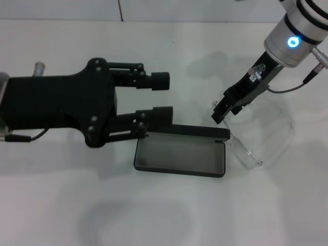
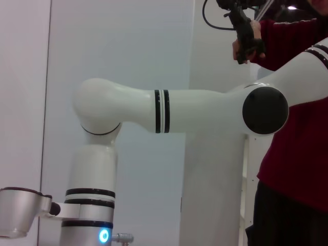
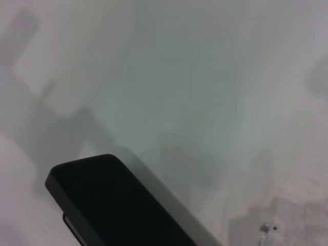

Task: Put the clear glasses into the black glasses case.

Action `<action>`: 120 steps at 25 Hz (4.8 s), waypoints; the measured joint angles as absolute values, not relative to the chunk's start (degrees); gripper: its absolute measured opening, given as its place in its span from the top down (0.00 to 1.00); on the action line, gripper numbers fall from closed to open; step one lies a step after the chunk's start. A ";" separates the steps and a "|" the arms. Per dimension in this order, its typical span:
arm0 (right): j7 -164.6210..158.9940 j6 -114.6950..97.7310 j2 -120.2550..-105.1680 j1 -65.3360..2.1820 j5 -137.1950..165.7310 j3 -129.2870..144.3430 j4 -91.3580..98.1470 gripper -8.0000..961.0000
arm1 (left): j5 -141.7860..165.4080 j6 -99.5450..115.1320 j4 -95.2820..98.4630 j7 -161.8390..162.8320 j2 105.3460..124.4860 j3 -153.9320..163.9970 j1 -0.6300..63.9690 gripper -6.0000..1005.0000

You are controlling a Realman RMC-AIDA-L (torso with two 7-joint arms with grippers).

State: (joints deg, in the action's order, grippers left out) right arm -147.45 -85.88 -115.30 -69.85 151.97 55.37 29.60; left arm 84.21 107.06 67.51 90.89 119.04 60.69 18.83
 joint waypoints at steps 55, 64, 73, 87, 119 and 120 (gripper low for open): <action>-150.25 -81.84 -115.57 -63.72 151.66 67.58 33.97 0.79 | 84.82 108.45 56.81 86.39 119.14 57.22 18.60 0.50; -150.01 -88.13 -115.61 -56.60 150.93 67.55 48.93 0.84 | 84.44 108.54 56.84 86.81 119.08 57.19 18.41 0.50; -145.72 -93.03 -114.49 -51.68 147.78 66.96 60.11 0.86 | 83.15 108.52 56.87 87.06 119.41 57.04 18.93 0.50; -138.70 -99.65 -111.95 -50.13 133.44 62.15 77.77 0.87 | 81.05 108.45 57.01 87.67 119.00 57.04 17.72 0.50; -110.02 -123.31 -115.44 -19.08 104.77 13.50 82.64 0.87 | 130.15 83.91 80.15 100.09 119.66 81.20 32.66 0.46; -109.86 -123.32 -115.44 -19.00 104.77 13.10 82.42 0.87 | 131.31 83.30 79.85 100.37 119.68 82.53 33.15 0.46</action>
